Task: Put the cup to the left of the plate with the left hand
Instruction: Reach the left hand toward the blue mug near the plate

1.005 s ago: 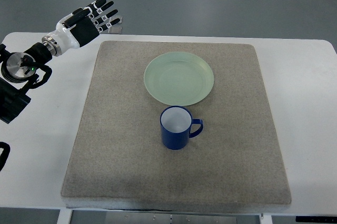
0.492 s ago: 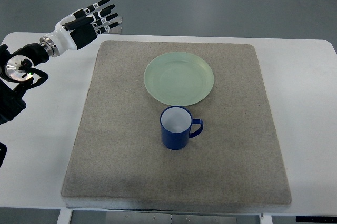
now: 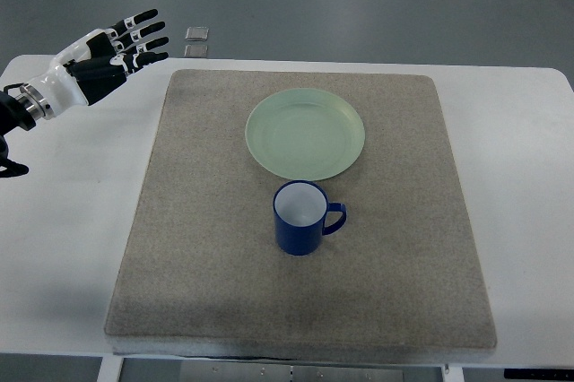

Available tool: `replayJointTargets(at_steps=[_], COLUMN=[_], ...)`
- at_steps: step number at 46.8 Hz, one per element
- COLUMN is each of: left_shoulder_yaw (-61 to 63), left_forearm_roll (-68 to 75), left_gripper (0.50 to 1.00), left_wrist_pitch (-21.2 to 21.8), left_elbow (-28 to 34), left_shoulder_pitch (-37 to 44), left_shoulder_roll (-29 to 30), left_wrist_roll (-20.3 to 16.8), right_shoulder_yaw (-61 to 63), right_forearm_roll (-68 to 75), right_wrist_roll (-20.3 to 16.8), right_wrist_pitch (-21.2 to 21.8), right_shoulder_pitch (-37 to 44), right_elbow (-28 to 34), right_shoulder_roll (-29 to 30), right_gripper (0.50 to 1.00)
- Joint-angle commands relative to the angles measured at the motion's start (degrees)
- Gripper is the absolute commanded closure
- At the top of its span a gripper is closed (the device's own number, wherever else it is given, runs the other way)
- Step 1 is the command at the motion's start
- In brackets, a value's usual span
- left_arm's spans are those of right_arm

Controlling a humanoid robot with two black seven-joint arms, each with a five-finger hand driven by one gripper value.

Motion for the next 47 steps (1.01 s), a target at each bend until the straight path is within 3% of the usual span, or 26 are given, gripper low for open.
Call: replayJointTargets(at_steps=[1,12,27,47], left_shoulder_yaw=[-0.04,0.23,-0.13,1.98], left_forearm_roll=[4.63,14.12,27.75,31.88], left_gripper=[0.500,0.500,0.501,0.501], left_wrist_pitch=[0.02,0.02,0.02,0.02], left_elbow=[-1.30,-7.54,-22.05,-20.20], left_shoulder_pitch=[1.85,7.65,17.23,18.47], left_shoulder_roll=[0.38,2.05,1.53,-7.87], left_wrist_roll=[-2.27,-10.53,-16.51,-16.51], right_shoulder_yaw=[0.00,0.00,0.00,0.00], right_forearm_roll=[-0.03,-0.03,0.06,0.06], right_wrist_roll=[0.00,0.00,0.00,0.00], right_wrist_pitch=[-0.01,-0.01,-0.01,-0.01], right_shoulder_pitch=[0.00,0.00,0.00,0.00], right_elbow=[0.00,0.00,0.00,0.00], right_shoulder_roll=[0.00,0.00,0.00,0.00], right_gripper=[0.568,0.568,0.568,0.568])
